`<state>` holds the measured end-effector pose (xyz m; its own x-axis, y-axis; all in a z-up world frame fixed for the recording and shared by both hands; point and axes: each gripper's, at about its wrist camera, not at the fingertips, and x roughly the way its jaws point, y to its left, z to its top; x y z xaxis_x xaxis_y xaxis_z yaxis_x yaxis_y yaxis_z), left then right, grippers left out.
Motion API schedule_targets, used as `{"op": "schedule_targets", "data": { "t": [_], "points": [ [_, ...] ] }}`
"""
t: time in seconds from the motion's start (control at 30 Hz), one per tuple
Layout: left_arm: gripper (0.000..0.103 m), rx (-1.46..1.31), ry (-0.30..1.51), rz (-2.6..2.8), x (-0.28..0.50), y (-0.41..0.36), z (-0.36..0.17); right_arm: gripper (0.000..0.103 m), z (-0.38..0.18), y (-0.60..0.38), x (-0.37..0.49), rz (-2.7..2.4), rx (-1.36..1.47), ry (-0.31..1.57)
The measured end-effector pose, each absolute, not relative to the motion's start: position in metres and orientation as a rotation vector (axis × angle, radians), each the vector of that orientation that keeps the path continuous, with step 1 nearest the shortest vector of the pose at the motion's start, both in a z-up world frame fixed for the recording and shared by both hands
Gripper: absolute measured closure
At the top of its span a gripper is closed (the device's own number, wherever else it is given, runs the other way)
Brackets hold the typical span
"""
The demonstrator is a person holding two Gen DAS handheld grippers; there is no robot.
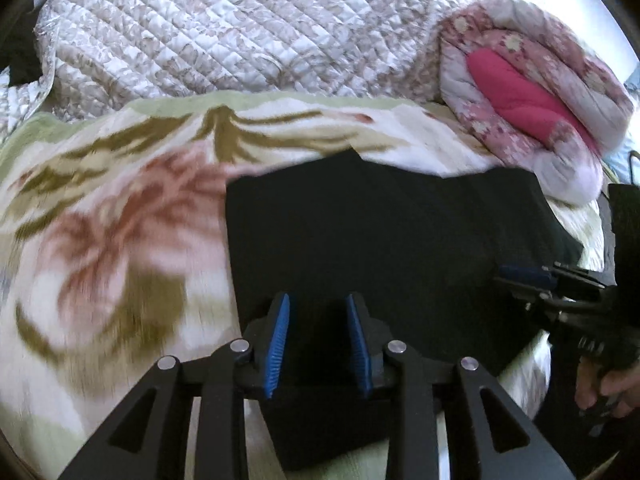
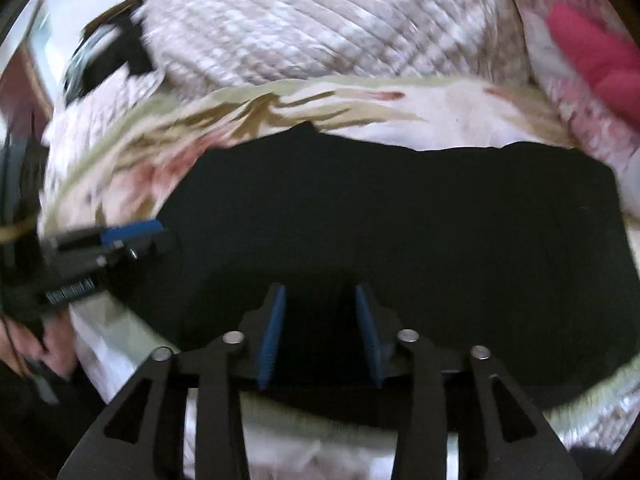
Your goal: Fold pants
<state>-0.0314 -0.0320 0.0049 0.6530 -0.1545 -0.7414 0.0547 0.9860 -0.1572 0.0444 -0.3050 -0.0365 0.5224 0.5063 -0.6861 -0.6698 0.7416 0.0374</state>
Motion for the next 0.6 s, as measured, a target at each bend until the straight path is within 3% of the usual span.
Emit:
{"op": "schedule_targets", "data": {
  "t": [0.17, 0.6],
  "points": [
    [0.066, -0.104, 0.827, -0.1, -0.066, -0.036, 0.001, 0.064, -0.037, -0.312, 0.041, 0.695, -0.222, 0.752],
    [0.066, -0.118, 0.841, -0.069, -0.067, -0.037, 0.0, 0.064, -0.037, -0.316, 0.034, 0.684, -0.225, 0.756]
  ]
}}
